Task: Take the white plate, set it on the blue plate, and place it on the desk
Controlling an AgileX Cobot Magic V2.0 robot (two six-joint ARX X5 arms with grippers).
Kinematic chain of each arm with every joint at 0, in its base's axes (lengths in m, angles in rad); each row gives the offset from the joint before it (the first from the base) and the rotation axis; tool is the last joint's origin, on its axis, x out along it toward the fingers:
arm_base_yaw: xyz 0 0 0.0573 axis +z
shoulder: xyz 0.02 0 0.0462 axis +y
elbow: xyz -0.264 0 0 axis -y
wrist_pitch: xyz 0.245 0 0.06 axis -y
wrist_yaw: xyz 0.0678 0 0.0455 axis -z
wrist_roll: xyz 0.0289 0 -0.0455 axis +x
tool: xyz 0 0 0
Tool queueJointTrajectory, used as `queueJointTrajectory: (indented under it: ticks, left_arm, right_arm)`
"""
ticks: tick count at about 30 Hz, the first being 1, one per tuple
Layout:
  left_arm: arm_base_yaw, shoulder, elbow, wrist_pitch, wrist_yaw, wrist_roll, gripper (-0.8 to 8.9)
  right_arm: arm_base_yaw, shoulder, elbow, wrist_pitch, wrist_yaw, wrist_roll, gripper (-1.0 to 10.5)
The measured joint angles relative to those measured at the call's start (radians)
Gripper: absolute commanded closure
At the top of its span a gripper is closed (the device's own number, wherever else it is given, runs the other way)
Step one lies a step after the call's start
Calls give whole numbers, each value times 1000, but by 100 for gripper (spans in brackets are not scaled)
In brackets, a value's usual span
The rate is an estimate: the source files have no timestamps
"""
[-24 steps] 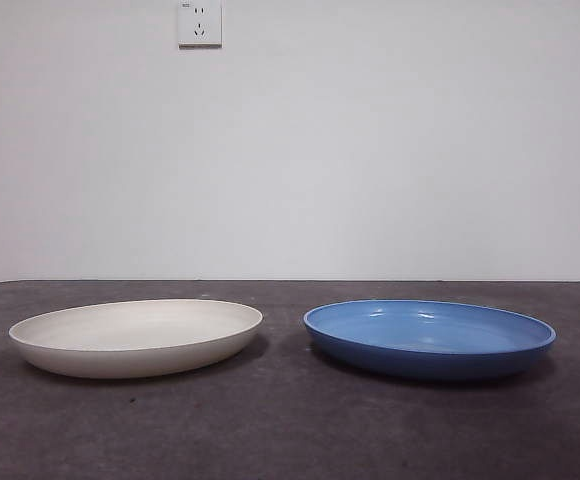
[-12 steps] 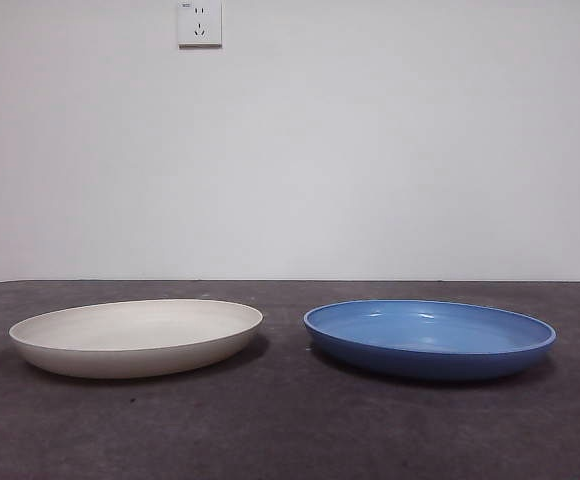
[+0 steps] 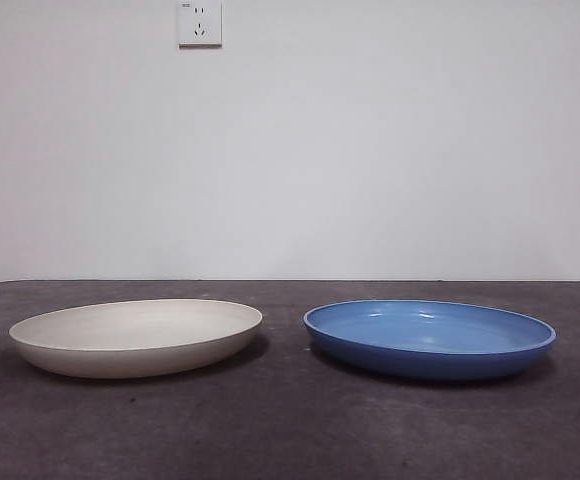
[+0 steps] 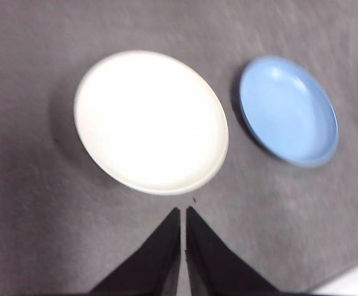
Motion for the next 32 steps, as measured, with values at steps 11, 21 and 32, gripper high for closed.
queueJointTrajectory:
  ticks: [11,21,32]
  left_arm:
    - [-100,22,10,-67,0,65,781]
    - [-100,22,11,-49,0,64,398]
    - [-100,45,11,-25,0,36,404]
  right_arm:
    - [129,23,1,-108,-29,-74,935]
    - [130,23,1,-108,-28,-77,556]
    - [130,23,1,-108,-28,-77,554]
